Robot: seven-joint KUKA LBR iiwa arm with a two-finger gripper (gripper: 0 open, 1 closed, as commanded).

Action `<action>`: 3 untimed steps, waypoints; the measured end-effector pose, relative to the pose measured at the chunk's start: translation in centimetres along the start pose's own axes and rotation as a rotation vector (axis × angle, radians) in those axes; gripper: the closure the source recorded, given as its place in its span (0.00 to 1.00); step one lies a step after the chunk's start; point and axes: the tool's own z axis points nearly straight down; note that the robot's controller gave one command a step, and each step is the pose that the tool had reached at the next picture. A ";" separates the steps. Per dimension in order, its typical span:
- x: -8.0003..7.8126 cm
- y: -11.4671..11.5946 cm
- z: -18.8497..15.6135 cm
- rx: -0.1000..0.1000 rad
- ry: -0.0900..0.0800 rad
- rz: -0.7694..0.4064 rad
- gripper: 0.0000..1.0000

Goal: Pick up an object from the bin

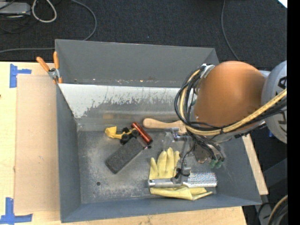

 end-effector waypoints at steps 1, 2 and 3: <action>-0.7 -0.6 5.0 0.000 0.013 0.146 0.00; -0.1 0.2 0.6 -0.001 -0.001 0.189 0.00; -0.2 -1.4 8.0 0.002 0.024 0.159 0.00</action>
Offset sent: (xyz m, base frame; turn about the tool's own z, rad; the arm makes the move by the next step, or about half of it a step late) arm -0.0003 0.0019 -0.0081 0.1904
